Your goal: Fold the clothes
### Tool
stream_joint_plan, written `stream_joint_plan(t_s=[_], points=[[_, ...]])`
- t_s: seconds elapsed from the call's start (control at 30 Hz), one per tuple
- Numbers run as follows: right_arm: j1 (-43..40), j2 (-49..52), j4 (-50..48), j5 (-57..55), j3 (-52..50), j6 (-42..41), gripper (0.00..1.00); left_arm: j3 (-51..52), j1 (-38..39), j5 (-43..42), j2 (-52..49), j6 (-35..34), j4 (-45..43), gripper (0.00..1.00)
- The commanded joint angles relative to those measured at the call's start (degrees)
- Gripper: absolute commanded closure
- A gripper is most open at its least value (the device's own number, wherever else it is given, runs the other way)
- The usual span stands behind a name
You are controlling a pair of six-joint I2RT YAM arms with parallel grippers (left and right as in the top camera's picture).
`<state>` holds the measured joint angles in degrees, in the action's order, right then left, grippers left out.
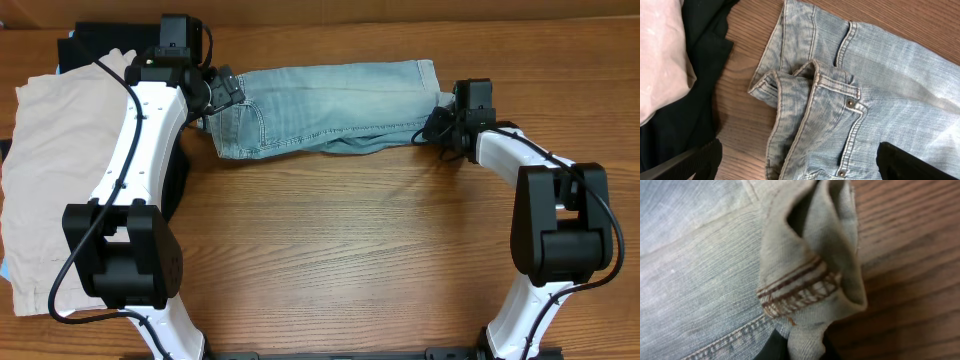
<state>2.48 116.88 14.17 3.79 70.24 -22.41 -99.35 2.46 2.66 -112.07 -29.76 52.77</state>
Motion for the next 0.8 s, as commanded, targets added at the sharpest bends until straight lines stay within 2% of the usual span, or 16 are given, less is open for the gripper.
stream_joint_plan(t_s=[0.0,0.13,0.33,0.5,0.53,0.6,0.67,0.77], points=[[-0.4,-0.4,3.0,-1.4,0.7,-0.3,0.96,0.6,-0.2,0.9,0.8,1.7,0.2,0.0],[-1.5,-5.4,9.8,-1.3,0.9,-2.5,0.96,0.5,-0.2,0.4,0.9,4.1,1.4,0.0],[-4.4,-15.8,28.5,-1.1,0.9,-7.9,0.96,0.2,-0.2,0.2,0.9,5.4,6.9,0.0],[-4.8,-18.2,39.6,-1.1,0.9,-7.9,0.96,0.2,-0.2,0.3,0.9,5.4,11.4,0.0],[-4.8,-18.2,41.0,-0.7,0.9,-7.9,0.9,0.2,-0.2,0.3,0.9,5.4,12.1,0.0],[-4.8,-18.2,42.5,0.0,0.9,-7.9,0.64,0.2,-0.2,0.2,0.9,5.6,13.5,0.0],[-4.8,-18.2,42.8,1.1,0.9,-7.8,0.56,0.2,0.1,-0.3,0.8,5.7,15.1,0.0],[-4.8,-18.2,42.5,1.9,0.9,-7.8,0.53,0.8,1.2,-1.2,0.8,7.6,16.8,0.0]])
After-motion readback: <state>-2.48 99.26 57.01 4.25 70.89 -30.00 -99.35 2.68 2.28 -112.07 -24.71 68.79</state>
